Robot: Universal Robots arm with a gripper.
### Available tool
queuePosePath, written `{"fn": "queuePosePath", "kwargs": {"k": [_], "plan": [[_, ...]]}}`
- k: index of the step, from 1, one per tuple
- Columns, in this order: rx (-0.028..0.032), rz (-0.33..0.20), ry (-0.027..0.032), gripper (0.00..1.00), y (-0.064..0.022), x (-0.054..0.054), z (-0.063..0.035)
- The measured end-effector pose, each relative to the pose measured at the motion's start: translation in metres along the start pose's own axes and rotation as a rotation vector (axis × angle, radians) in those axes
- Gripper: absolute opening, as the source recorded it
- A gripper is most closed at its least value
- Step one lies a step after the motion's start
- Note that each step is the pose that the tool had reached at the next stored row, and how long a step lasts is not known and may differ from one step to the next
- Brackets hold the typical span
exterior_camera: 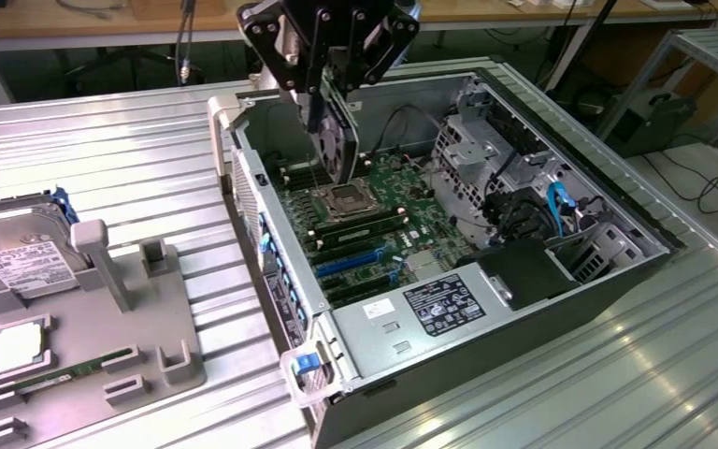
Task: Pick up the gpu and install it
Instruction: 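Pick up the gpu and move the gpu toward the slot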
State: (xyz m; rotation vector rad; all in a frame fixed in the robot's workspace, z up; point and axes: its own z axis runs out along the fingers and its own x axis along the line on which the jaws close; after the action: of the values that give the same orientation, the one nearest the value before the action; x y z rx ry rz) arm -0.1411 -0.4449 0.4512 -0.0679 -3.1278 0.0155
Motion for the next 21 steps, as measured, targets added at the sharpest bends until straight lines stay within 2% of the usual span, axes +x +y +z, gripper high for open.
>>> {"fn": "queuePosePath", "kwargs": {"k": [21], "plan": [[0.0000,-0.001,-0.0029,0.28,0.0003,-0.0050,0.0018]]}}
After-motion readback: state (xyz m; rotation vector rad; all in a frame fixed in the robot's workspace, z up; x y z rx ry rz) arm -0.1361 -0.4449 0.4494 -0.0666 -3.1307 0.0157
